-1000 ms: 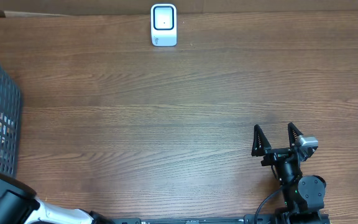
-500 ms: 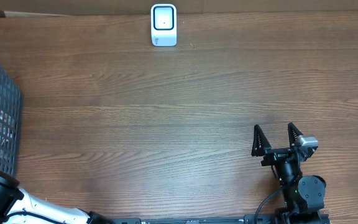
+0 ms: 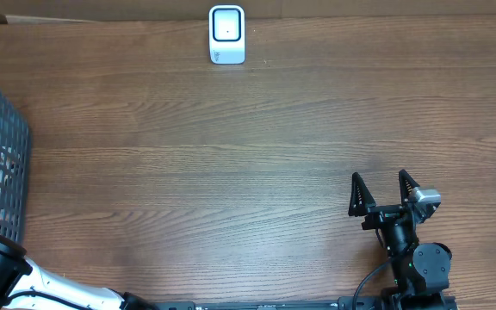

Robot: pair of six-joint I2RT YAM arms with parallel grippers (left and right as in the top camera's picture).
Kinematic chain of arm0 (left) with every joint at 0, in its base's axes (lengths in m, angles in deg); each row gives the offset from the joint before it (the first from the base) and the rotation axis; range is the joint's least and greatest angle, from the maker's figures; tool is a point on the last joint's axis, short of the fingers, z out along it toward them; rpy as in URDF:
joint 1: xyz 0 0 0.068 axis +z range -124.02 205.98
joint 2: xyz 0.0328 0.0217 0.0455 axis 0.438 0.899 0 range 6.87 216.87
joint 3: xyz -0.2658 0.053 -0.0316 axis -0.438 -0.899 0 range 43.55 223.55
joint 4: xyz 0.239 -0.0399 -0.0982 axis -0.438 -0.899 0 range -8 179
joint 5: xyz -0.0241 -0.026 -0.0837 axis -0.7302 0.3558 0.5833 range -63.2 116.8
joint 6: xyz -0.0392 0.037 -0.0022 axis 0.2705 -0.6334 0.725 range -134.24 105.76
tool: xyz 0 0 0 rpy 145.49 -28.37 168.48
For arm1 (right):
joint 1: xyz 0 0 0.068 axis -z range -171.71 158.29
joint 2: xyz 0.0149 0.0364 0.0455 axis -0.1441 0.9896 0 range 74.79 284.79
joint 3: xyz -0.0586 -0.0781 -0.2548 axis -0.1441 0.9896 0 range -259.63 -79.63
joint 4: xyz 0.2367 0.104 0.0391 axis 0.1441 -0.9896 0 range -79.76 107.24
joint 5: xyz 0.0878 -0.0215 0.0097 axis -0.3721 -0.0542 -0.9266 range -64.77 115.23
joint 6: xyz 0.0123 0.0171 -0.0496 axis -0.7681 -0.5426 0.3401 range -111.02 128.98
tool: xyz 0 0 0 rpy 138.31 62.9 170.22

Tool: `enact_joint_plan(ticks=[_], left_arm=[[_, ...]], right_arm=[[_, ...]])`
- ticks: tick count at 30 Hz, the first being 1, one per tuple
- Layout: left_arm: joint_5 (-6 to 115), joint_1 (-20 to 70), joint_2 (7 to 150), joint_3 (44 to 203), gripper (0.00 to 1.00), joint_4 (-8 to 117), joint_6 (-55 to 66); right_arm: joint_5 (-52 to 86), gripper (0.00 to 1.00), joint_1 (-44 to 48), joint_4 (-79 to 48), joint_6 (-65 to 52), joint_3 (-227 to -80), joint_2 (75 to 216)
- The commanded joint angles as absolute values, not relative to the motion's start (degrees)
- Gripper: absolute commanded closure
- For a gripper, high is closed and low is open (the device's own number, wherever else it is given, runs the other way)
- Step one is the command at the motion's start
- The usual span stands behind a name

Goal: Scan the item barcode
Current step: 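Lift the snack bag out and drop it on the table center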

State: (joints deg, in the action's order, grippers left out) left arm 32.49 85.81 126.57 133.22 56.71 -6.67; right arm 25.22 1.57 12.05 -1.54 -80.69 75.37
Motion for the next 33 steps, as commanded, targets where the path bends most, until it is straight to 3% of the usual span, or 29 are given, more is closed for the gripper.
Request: enact_joint_plan(ticks=[1,12,18,19,23,33], left_arm=[[39.03,85.79,121.06,142.03,0.96,54.0,-3.68],[46.64,79.82,97.41,152.71,0.96,51.81,-1.91],[49.13,66.6,88.95,152.71,0.96,47.05,-1.84],[49.13,58.99,88.78,152.58,0.96,42.2,-1.8],[48.69,45.88,91.53,149.63,0.96,35.09,-1.8],[49.35,21.64,112.25,138.86,0.96,33.45,0.78]], right_arm=[[25.11,0.0,1.89,12.45,-1.43,-80.1,74.96],[25.11,0.0,1.89,12.45,-1.43,-80.1,74.96],[25.11,0.0,1.89,12.45,-1.43,-80.1,74.96],[25.11,0.0,1.89,12.45,-1.43,-80.1,74.96],[25.11,0.0,1.89,12.45,-1.43,-80.1,74.96],[25.11,0.0,1.89,12.45,-1.43,-80.1,74.96]])
